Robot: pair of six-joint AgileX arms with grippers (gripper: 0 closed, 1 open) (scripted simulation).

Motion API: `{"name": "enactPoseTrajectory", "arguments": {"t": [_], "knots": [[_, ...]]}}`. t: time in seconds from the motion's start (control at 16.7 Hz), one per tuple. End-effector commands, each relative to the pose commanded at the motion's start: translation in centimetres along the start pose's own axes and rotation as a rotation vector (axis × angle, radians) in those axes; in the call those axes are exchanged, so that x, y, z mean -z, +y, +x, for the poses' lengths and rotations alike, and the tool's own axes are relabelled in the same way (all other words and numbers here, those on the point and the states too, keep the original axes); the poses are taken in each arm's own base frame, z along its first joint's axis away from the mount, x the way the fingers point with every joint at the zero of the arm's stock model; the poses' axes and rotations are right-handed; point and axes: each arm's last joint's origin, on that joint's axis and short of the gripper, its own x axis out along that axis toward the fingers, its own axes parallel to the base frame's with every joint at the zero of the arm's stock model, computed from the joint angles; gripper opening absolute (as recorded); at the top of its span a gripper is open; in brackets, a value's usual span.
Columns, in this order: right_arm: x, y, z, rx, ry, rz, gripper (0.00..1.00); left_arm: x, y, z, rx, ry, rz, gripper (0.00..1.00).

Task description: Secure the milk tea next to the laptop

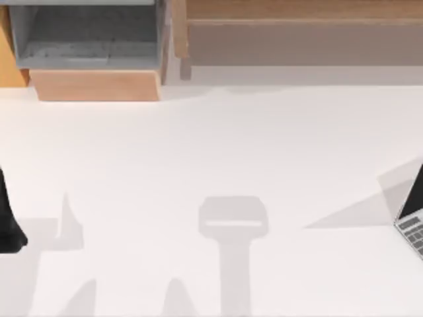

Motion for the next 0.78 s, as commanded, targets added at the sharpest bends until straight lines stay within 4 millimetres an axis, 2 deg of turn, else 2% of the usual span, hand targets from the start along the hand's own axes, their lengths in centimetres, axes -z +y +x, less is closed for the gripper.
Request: {"name": "enactPoseTrajectory", "arguments": {"t": [0.42,0.78], "knots": [[-0.1,0.1,0.0,-0.004,0.0,0.001,0.0,0.0,0.0,0.0,0.0,0.0,0.0,1.0],[-2.5,-1.4,0.9,-0.05,-0.113,-0.211,0.0,0.0,0.0,0.0,0.0,0.0,0.0,1.0]]}}
